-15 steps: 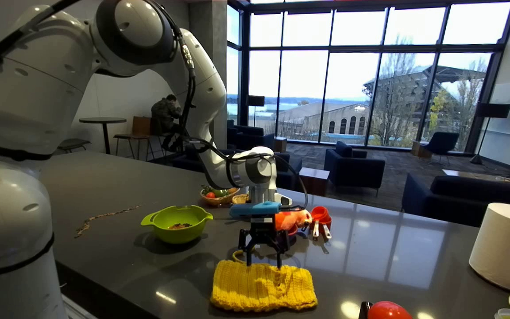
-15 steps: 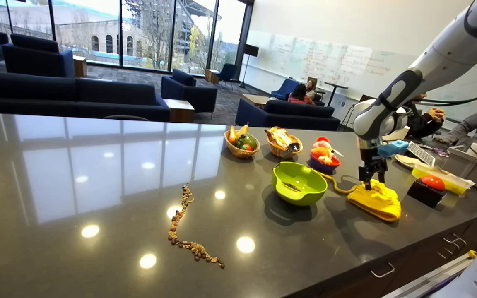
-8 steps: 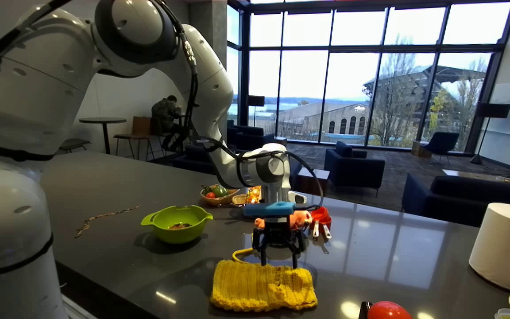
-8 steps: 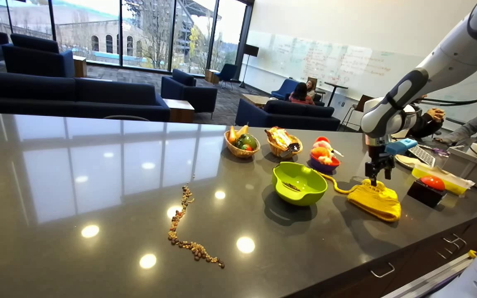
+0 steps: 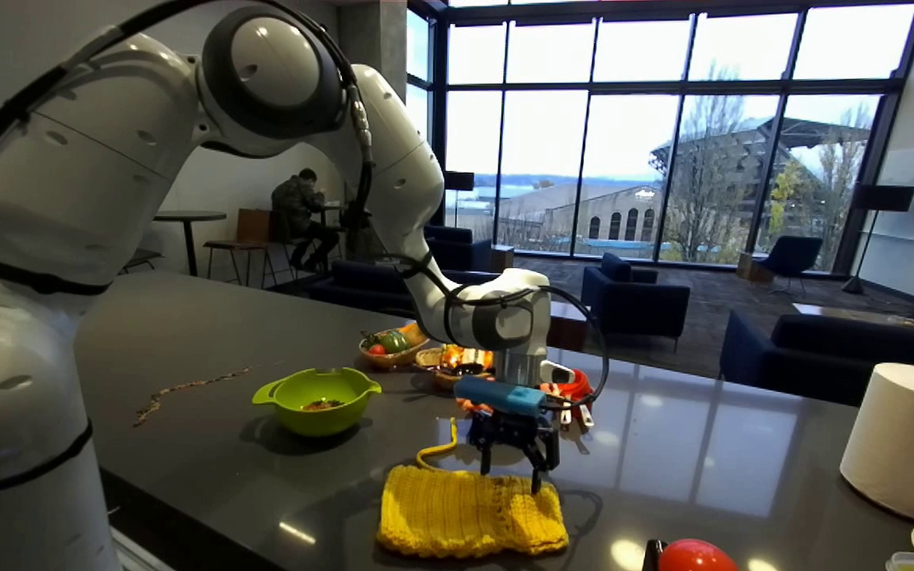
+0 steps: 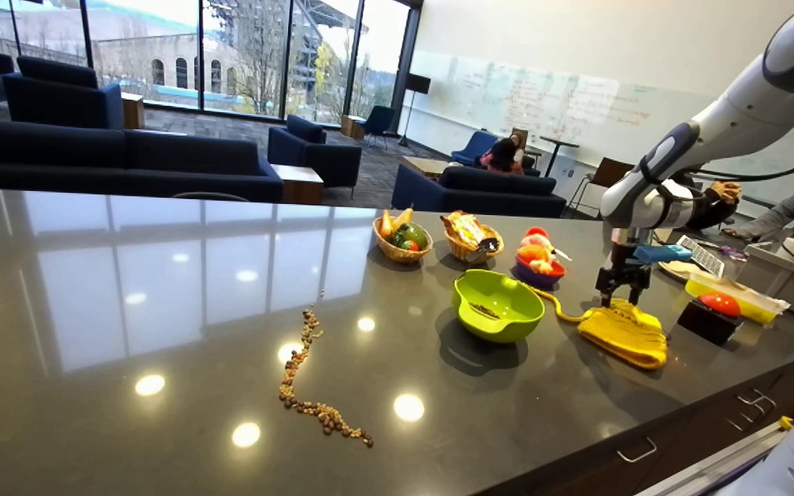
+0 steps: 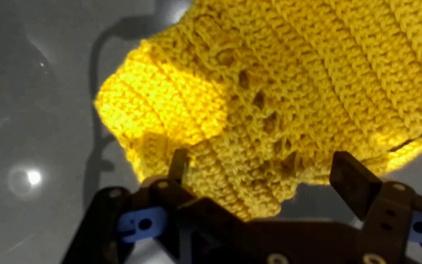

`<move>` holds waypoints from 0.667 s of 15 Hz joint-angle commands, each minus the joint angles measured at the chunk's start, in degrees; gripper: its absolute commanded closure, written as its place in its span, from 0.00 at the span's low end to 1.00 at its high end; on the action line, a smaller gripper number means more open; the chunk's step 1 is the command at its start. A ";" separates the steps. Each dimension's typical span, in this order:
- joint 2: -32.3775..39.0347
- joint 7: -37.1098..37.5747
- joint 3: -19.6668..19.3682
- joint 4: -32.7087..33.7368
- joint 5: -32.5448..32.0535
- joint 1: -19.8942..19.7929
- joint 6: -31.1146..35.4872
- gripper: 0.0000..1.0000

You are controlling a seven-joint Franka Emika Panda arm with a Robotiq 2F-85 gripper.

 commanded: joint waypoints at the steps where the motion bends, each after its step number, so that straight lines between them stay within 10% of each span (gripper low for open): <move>1: 1.94 0.48 1.09 2.35 3.74 -1.10 1.41 0.00; 10: 1.91 2.24 -0.78 2.29 3.09 -0.33 4.55 0.00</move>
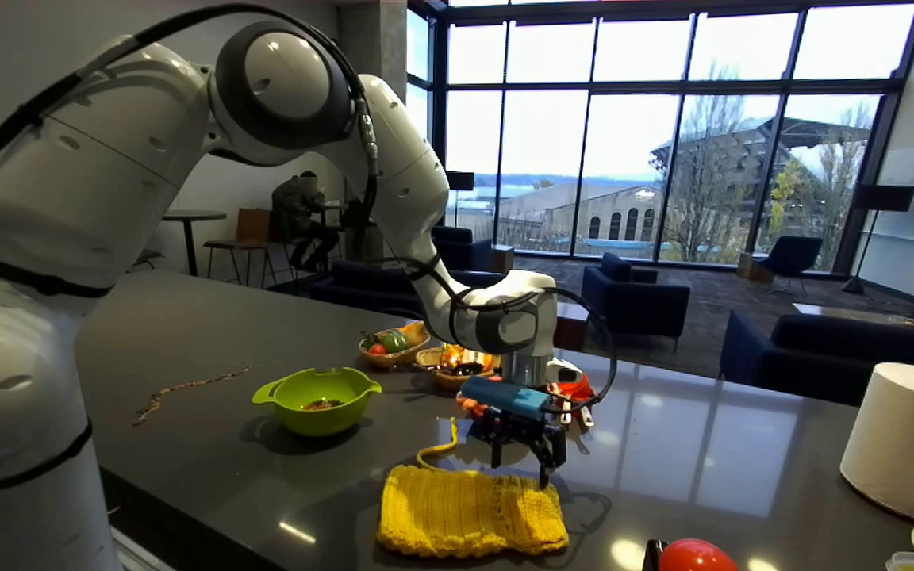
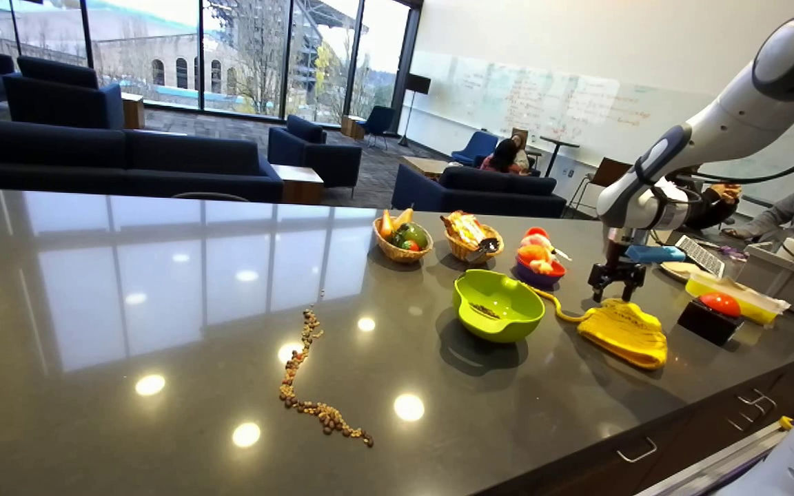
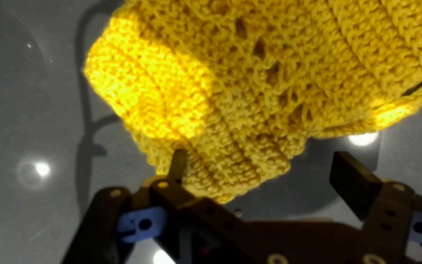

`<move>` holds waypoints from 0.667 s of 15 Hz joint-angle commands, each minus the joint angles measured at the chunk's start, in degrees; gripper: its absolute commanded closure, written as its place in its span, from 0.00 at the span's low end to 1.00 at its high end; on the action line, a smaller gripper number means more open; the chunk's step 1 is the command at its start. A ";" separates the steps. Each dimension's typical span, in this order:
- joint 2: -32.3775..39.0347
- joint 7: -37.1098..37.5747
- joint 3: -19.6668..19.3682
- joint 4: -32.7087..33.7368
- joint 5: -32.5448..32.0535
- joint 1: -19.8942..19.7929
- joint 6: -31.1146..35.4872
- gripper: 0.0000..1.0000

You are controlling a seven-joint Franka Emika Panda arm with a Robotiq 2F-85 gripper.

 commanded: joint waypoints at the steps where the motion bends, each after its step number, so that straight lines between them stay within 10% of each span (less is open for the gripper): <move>1: 0.19 0.34 -0.76 0.17 -0.70 -0.41 1.22 0.00; 10: 3.60 -0.39 -0.41 3.21 0.86 -2.54 1.20 0.00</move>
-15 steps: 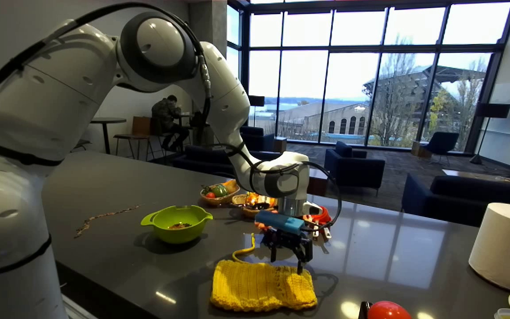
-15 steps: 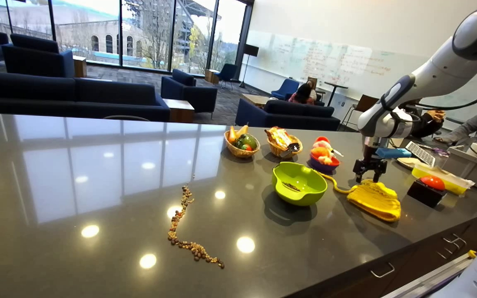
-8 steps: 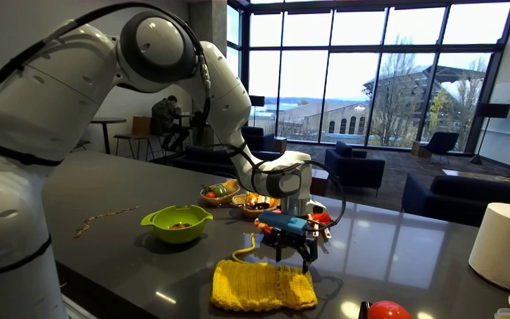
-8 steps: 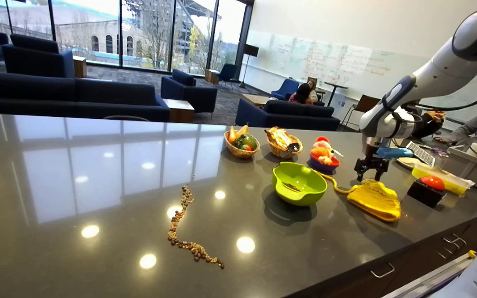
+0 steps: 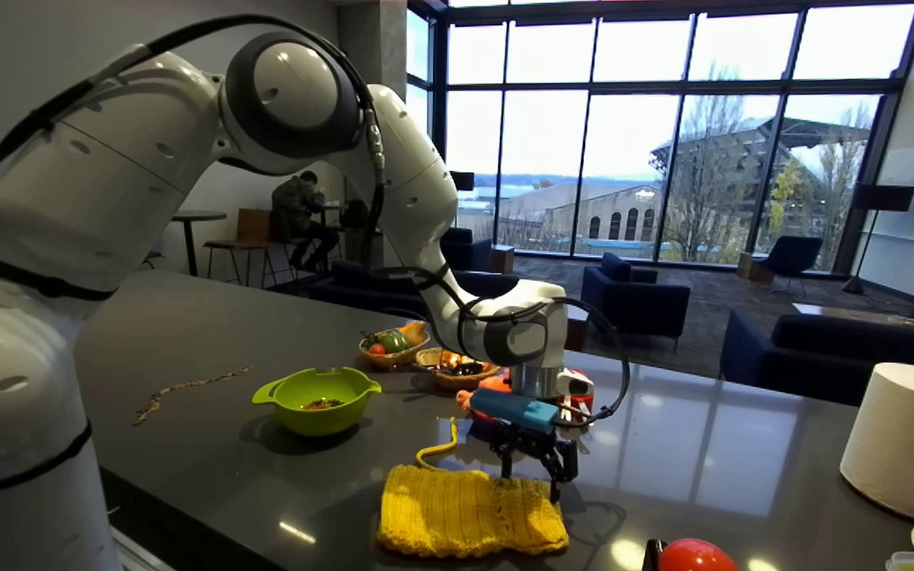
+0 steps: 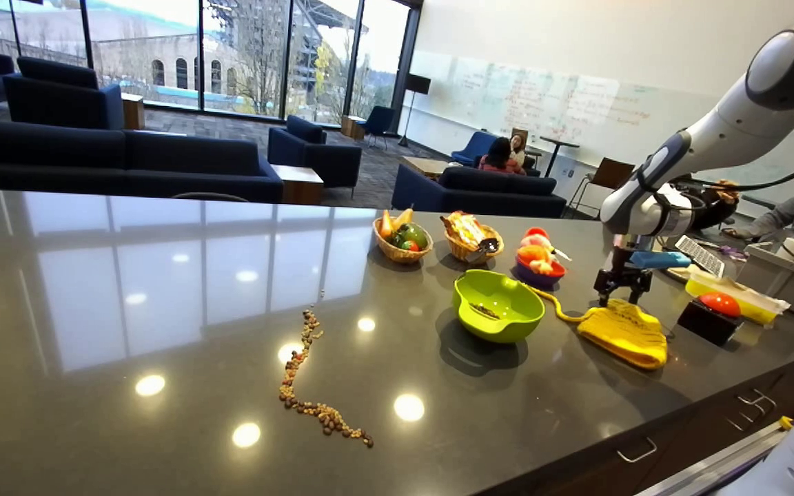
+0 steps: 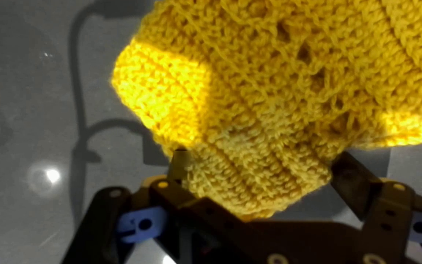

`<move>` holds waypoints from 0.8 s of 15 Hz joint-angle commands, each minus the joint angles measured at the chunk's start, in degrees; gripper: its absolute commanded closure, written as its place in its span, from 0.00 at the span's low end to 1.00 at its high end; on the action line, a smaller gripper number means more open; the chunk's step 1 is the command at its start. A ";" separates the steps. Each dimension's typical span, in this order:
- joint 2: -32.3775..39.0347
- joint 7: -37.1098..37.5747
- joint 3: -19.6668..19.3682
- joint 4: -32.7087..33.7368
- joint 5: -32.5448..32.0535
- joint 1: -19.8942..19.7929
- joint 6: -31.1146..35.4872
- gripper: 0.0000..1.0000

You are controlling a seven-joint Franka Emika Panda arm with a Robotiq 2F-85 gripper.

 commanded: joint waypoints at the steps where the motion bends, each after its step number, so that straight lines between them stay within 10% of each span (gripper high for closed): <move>1: 1.48 -0.57 0.87 2.03 1.11 -1.81 0.35 0.25; 12: -1.37 3.38 -0.85 -1.74 -1.05 0.69 5.23 0.98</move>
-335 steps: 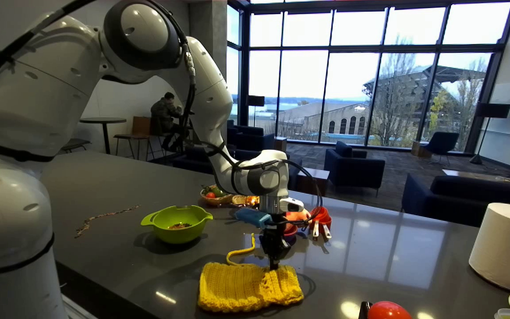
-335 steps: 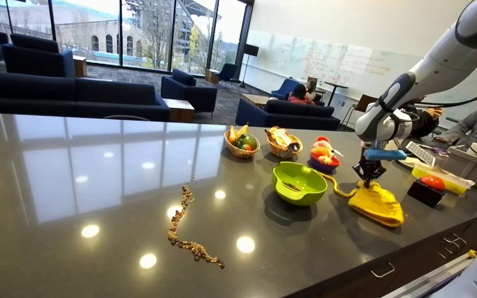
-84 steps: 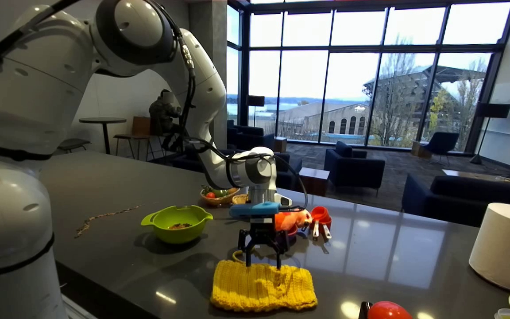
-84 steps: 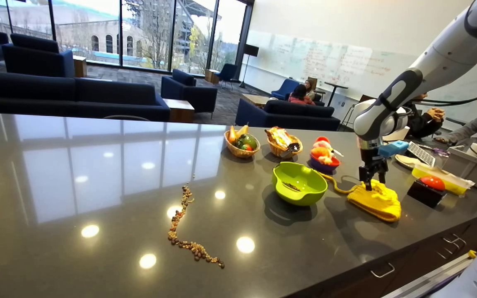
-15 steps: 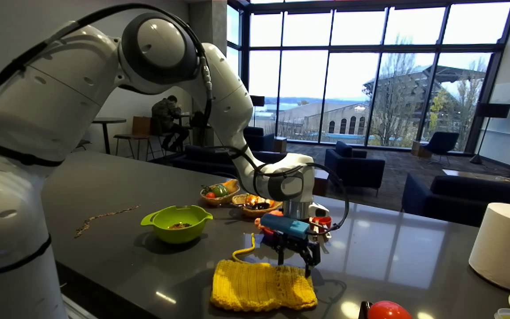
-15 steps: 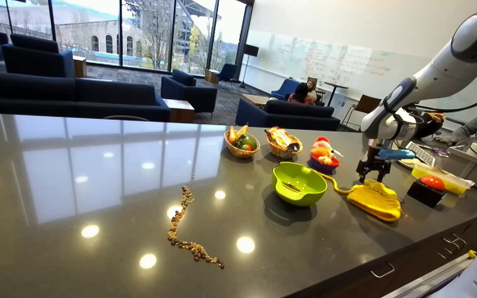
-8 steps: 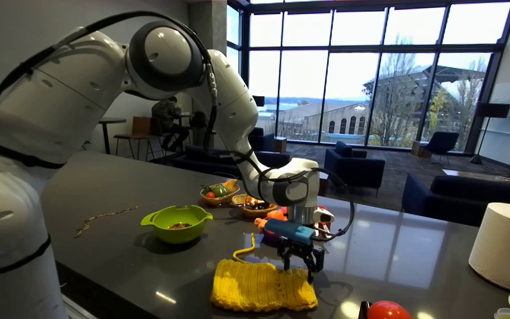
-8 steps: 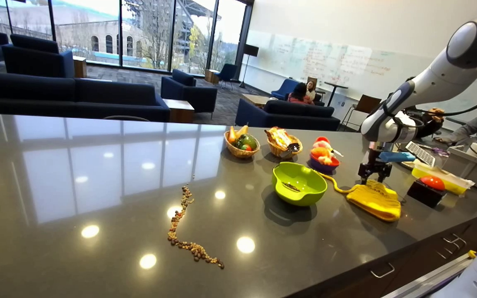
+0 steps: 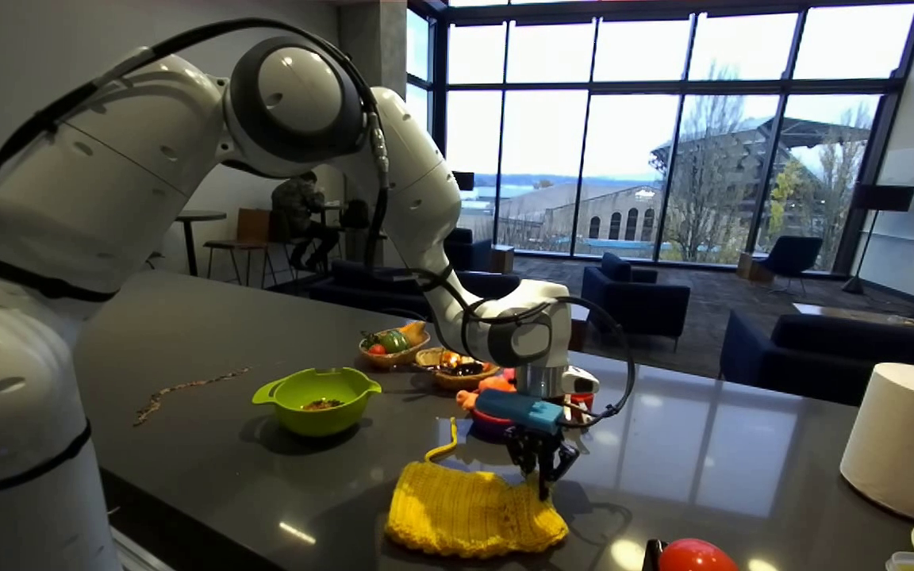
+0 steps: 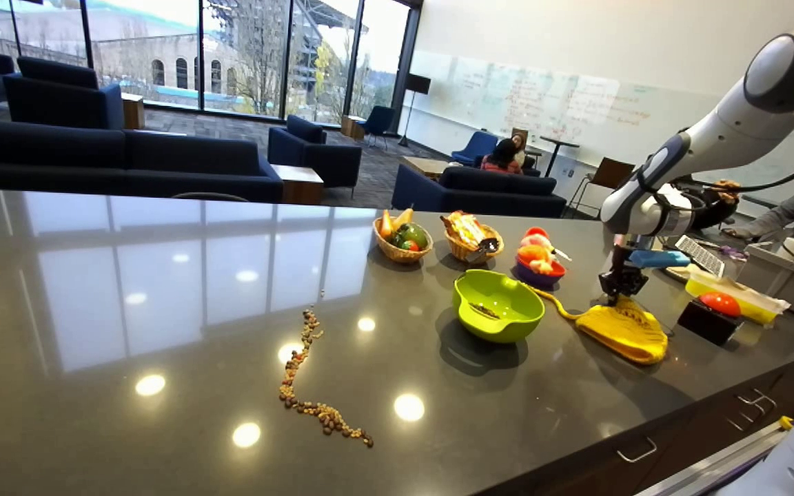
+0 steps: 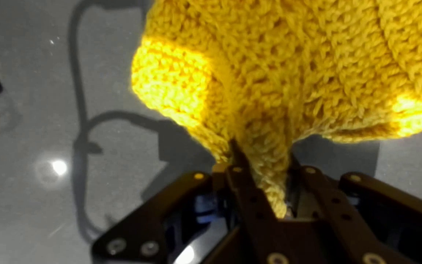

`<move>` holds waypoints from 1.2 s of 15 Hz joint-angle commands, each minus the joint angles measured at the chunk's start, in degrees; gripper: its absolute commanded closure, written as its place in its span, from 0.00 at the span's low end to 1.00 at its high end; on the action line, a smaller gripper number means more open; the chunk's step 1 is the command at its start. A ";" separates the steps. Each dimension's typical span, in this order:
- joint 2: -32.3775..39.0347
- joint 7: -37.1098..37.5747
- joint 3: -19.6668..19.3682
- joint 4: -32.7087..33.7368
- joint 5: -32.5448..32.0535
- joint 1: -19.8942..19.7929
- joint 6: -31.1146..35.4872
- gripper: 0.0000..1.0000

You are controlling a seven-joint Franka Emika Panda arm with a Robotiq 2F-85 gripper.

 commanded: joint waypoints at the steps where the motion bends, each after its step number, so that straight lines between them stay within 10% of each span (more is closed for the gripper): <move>1: -2.41 3.61 -1.54 -3.56 -1.40 1.80 5.14 1.00; 18: -5.81 29.61 -27.13 -20.22 -14.20 31.91 27.97 0.97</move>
